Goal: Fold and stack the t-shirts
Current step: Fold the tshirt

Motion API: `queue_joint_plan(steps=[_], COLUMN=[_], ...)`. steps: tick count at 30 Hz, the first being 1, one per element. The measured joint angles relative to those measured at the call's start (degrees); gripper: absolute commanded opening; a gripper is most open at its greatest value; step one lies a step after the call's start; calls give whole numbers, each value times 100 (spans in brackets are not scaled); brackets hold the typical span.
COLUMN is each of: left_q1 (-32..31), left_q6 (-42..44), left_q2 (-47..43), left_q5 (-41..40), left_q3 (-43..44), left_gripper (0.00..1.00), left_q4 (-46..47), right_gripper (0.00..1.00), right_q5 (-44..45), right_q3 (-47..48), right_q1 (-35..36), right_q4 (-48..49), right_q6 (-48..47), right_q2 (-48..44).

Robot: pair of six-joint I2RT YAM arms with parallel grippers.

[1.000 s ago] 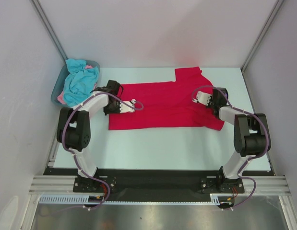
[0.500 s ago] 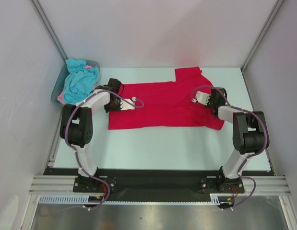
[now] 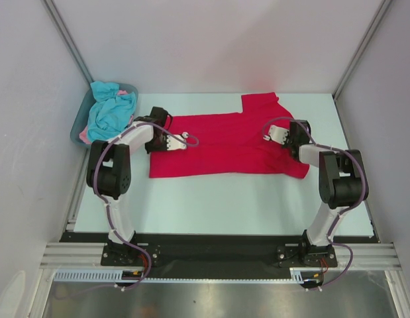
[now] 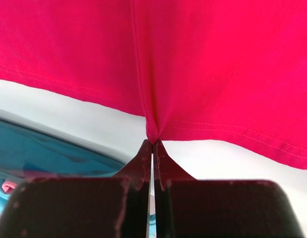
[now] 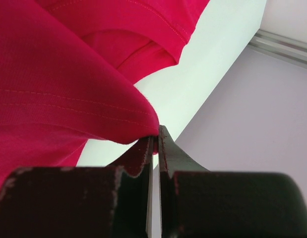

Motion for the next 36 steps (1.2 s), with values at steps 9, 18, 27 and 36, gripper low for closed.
queue_joint_plan(steps=[9,18,27,36], left_q1=[26,33,44,46], left_q6=[2,24,42,42], left_q2=[131,236,315,323], left_q5=[-9,-70,-116,-140], left_q3=[74,164,269,271], left_gripper=[0,0,0,0], left_q4=[2,13,13,15], right_gripper=[0,0,0,0], right_q5=[44,85,116,179], right_q3=[94,170,177,225], right_q1=[92,208,291,313], right_q4=[63,94,101,133], right_q6=[11,153,264,306], right_q2=[210,457,658,778])
